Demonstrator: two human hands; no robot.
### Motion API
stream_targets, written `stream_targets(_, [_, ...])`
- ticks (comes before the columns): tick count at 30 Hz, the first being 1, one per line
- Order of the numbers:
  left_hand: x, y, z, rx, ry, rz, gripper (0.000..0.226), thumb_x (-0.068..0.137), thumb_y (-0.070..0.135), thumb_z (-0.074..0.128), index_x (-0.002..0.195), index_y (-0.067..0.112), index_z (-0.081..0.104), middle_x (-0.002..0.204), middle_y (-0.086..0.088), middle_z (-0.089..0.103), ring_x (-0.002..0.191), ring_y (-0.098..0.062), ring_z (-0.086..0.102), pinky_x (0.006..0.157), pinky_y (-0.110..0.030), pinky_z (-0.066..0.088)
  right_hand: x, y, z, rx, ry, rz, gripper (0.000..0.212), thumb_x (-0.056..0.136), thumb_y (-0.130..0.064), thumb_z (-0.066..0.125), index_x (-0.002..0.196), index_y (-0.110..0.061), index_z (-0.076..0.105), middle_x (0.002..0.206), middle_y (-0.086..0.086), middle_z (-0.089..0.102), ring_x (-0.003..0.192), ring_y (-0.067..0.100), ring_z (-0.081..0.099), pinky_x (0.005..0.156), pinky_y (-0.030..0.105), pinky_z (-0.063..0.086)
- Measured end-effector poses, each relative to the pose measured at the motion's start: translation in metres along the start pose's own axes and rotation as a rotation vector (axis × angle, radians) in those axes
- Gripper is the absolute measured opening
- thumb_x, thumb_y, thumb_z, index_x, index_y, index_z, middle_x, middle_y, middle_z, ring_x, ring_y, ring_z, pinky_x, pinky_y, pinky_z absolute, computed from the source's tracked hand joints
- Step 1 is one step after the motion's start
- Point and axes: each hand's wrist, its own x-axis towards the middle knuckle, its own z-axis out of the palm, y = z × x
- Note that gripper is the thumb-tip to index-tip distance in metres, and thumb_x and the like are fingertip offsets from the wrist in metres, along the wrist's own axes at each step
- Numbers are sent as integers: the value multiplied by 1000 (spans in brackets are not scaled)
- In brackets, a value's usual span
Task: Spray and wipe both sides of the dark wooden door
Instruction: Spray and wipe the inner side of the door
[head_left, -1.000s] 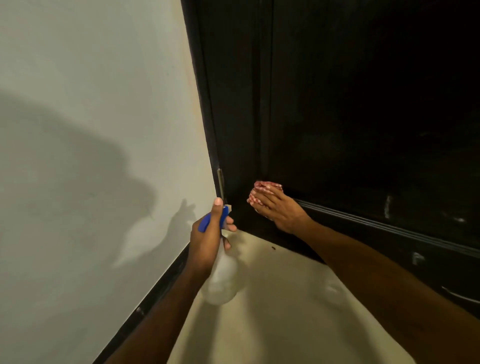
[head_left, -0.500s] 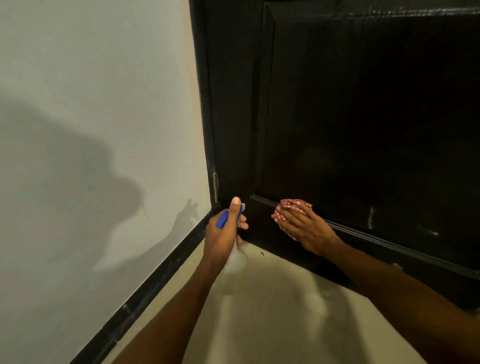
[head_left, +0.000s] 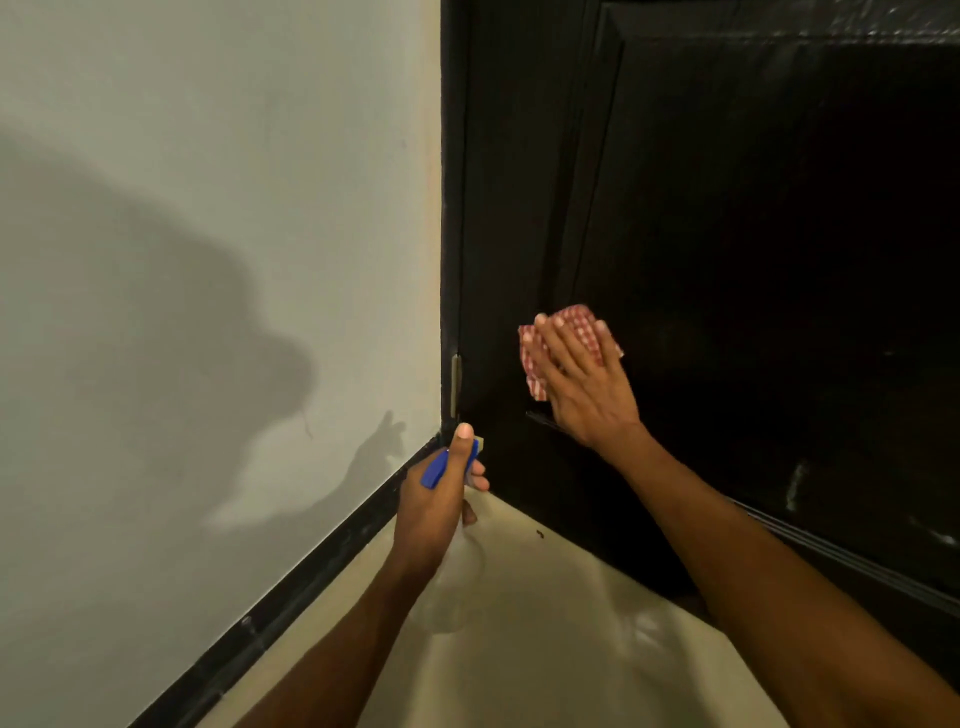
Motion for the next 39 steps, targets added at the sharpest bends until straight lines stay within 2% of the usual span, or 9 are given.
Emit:
stream_targets(3, [0, 1, 7, 0, -18, 32, 63, 83, 68, 45, 92, 11, 72, 77, -7, 71, 68, -17, 67, 58, -30, 53, 3, 6, -4, 27, 68, -3, 87, 90, -38, 49, 161, -16, 3, 167, 11, -15, 154, 31, -11, 119, 62, -10])
stream_targets(6, [0, 7, 9, -3, -18, 67, 59, 84, 66, 45, 92, 14, 72, 77, -5, 72, 71, -20, 67, 56, -32, 53, -14, -1, 16, 50, -34, -104, 88, 89, -37, 59, 158, -18, 8, 167, 11, -7, 153, 34, -9, 114, 62, -21])
stream_targets(12, [2, 8, 10, 6, -25, 61, 57, 81, 68, 45, 90, 19, 71, 78, -3, 72, 75, -24, 68, 58, -33, 53, -47, -18, 58, -28, -166, -253, 69, 103, -44, 36, 160, -20, 6, 165, 8, -11, 148, 28, -19, 110, 56, -32])
stream_targets(17, [2, 3, 12, -6, -35, 15, 53, 83, 67, 47, 94, 21, 72, 82, -5, 72, 78, -24, 69, 68, -39, 54, -95, 5, 72, 1, -219, -335, 72, 102, -39, 41, 161, -22, 2, 168, 6, -8, 153, 29, -11, 120, 54, -14])
stream_targets(21, [-1, -1, 25, -8, -130, -45, 61, 82, 62, 51, 97, 7, 71, 86, -14, 72, 79, -27, 69, 73, -44, 55, -154, 41, 68, 16, -239, -303, 77, 101, -38, 46, 161, -24, 1, 168, 5, -8, 154, 29, -6, 123, 54, 0])
stream_targets(26, [-20, -8, 76, 17, -285, -94, 49, 87, 56, 54, 94, 11, 72, 81, -12, 71, 66, -18, 67, 55, -27, 55, -241, 92, 53, 9, -299, -154, 73, 104, -42, 40, 161, -25, -2, 169, 1, -3, 155, 24, -2, 124, 52, 5])
stream_targets(30, [-34, -2, 130, 73, -431, -53, 62, 77, 65, 53, 101, 12, 72, 82, -14, 71, 75, -32, 67, 59, -36, 52, -306, 131, 32, -22, -249, 71, 65, 104, -45, 32, 161, -27, 7, 168, -3, 5, 155, 21, 8, 124, 51, 9])
stream_targets(34, [-47, 5, 168, 121, -514, 0, 54, 87, 64, 50, 99, 16, 74, 81, -11, 73, 67, -28, 65, 56, -34, 53, -340, 166, 3, -4, -155, 385, 66, 104, -52, 28, 161, -27, 6, 168, -1, 6, 155, 23, 4, 121, 61, 14])
stream_targets(39, [-45, 36, 191, 85, -567, 57, 53, 94, 60, 47, 96, 14, 74, 81, -13, 72, 51, -18, 59, 49, -26, 51, -294, 142, 9, 110, 68, 734, 80, 99, -56, 31, 159, -25, -12, 166, 3, -22, 152, 31, -19, 119, 55, -18])
